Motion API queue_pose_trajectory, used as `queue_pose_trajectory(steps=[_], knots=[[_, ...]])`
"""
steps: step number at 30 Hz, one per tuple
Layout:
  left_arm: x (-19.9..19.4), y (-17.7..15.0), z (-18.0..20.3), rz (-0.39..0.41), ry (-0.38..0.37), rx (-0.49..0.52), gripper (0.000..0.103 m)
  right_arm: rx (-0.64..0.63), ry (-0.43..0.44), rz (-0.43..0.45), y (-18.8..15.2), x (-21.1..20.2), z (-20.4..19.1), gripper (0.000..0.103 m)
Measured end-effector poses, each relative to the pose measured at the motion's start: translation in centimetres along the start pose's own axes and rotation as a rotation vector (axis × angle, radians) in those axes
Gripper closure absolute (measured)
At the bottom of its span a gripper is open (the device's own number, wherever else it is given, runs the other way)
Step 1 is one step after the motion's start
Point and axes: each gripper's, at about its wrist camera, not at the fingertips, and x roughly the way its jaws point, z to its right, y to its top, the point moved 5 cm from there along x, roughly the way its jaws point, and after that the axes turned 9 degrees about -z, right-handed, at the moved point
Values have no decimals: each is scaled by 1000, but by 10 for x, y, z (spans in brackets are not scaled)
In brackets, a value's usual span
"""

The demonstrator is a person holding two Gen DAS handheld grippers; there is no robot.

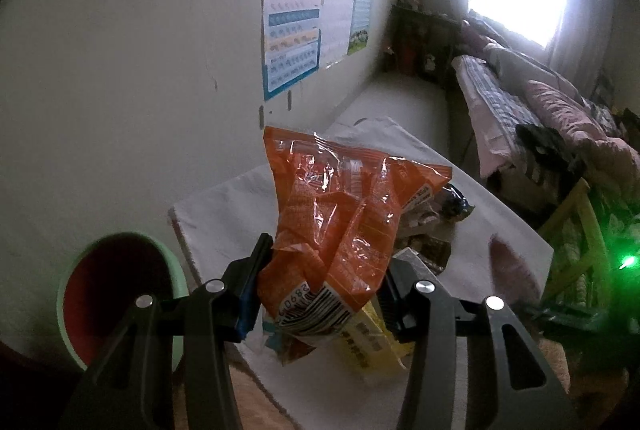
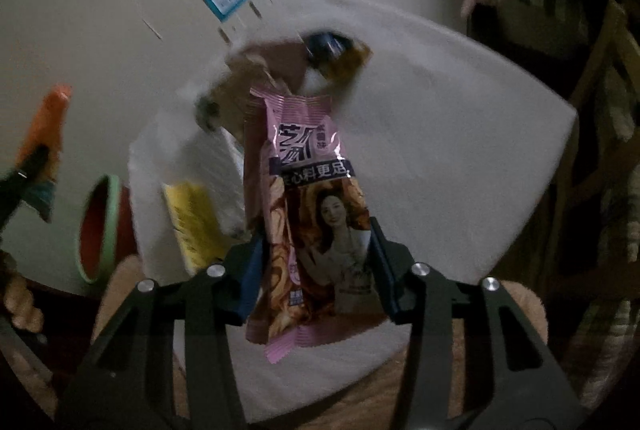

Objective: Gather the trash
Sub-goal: 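Lift the orange bag and pink snack bag and carry both toward the green bucket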

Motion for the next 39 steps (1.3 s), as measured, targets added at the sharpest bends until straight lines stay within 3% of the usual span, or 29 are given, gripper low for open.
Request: queue_pose_trajectory(steps=[11, 39], knots=[[-7, -5, -22, 18, 5, -41, 57, -137, 62, 113, 24, -42, -81, 57], [9, -30, -80, -27, 24, -159, 57, -273, 85, 38, 13, -16, -160, 56]])
